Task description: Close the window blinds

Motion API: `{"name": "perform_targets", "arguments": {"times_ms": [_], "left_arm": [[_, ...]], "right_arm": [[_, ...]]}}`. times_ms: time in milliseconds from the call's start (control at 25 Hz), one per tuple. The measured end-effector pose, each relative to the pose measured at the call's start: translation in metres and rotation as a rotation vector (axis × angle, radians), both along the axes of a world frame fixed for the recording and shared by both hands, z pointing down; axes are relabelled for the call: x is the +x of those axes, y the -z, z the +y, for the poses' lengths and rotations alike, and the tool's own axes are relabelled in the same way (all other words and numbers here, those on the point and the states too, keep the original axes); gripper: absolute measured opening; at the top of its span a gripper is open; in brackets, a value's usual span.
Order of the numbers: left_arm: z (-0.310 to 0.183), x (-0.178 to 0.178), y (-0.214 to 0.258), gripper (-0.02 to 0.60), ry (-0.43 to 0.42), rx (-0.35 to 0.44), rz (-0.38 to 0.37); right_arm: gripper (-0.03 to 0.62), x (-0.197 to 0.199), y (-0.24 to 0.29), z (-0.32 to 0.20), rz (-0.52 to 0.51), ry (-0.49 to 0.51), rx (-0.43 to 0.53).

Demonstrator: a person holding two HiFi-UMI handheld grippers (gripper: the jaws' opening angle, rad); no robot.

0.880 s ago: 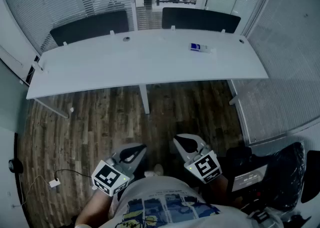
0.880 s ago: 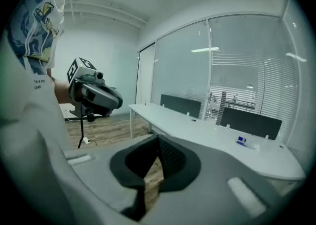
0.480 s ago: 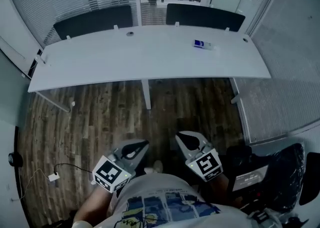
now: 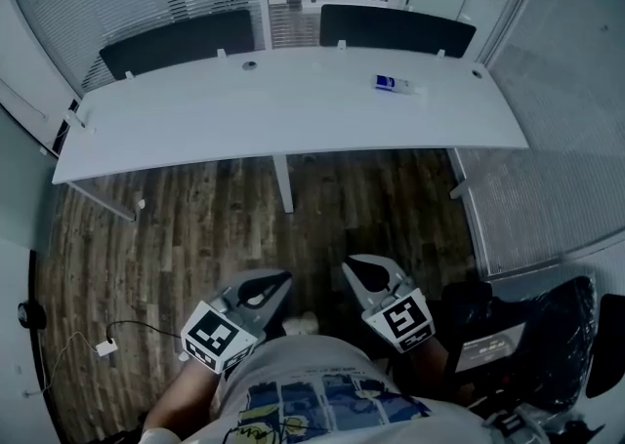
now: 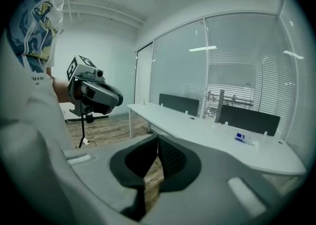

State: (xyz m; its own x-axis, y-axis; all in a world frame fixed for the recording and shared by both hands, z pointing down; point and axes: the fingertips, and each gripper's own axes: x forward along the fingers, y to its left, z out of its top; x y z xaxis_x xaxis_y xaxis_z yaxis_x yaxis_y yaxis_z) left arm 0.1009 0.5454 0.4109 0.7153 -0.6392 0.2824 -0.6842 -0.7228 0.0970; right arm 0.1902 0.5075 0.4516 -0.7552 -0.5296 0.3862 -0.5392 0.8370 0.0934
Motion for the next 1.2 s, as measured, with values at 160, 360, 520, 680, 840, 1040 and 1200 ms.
{"name": "perform_targets", "arguments": {"times_ms": [160,360,520,680,840,1040,1200], "left_arm": [[-0.007,0.002,0.002,0.003,0.000,-0.004,0.021],[-0.031,-0.010,-0.006,0.003,-0.004,-0.021,0.022],[-0.065,-0.023,-0.009,0.003,-0.017,-0.018,0.033],[-0.103,-0.037,-0.011,0.003,-0.026,-0.015,0.062],[-0.143,-0.062,-0.005,0.003,-0.044,0.009,0.059],[-0.188,-0.098,0.001,0.003,-0.035,0.043,0.045],[-0.214,-0.122,-0.003,0.003,-0.027,0.040,0.033]], "right_arm": [[0.005,-0.002,0.002,-0.009,-0.015,0.001,0.011],[0.005,-0.017,-0.001,-0.033,-0.009,0.002,-0.001],[0.005,-0.030,-0.001,-0.064,-0.013,-0.023,-0.008],[0.005,-0.047,0.002,-0.105,0.018,-0.026,0.002],[0.005,-0.076,0.015,-0.143,0.019,-0.037,0.009],[0.005,-0.108,0.016,-0.189,0.039,-0.038,0.029],[0.005,-0.133,0.015,-0.216,0.019,-0.048,0.019]]}}
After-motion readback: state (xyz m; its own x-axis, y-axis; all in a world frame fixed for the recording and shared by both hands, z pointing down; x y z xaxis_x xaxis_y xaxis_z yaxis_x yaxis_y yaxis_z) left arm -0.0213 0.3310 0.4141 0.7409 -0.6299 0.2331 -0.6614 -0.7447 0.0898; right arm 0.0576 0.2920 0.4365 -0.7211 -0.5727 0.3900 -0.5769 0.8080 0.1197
